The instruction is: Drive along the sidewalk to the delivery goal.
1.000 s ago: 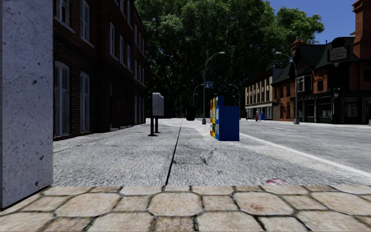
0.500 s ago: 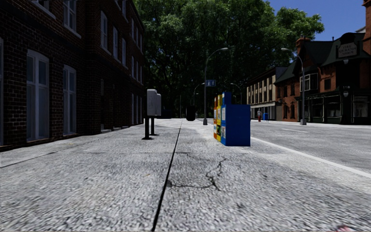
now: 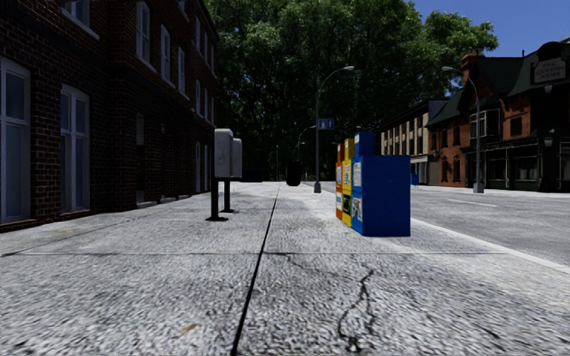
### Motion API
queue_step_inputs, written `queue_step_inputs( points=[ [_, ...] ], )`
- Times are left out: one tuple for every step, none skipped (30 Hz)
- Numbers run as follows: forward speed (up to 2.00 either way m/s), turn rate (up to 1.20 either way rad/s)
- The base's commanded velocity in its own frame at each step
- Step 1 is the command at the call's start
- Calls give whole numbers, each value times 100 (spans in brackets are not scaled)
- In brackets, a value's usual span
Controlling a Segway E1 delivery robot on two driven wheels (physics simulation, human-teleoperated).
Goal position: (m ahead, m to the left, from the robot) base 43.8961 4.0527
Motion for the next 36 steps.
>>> queue_step_inputs(
  points=[
    [200, 0],
    [200, 0],
    [200, 0],
    [200, 0],
    [200, 0],
    [200, 0],
    [200, 0],
    [200, 0],
    [200, 0],
    [200, 0],
    [200, 0],
    [200, 0],
    [200, 0],
    [200, 0],
    [200, 0],
    [200, 0],
    [200, 0],
    [200, 0],
    [200, 0],
    [200, 0],
    [200, 0],
    [200, 0],
    [200, 0],
    [200, 0],
    [200, 0],
    [200, 0],
    [200, 0],
    [200, 0],
    [200, 0],
    [200, 0],
    [200, 0],
    [200, 0],
    [200, 0],
    [200, 0],
    [200, 0],
    [200, 0]
  ],
)
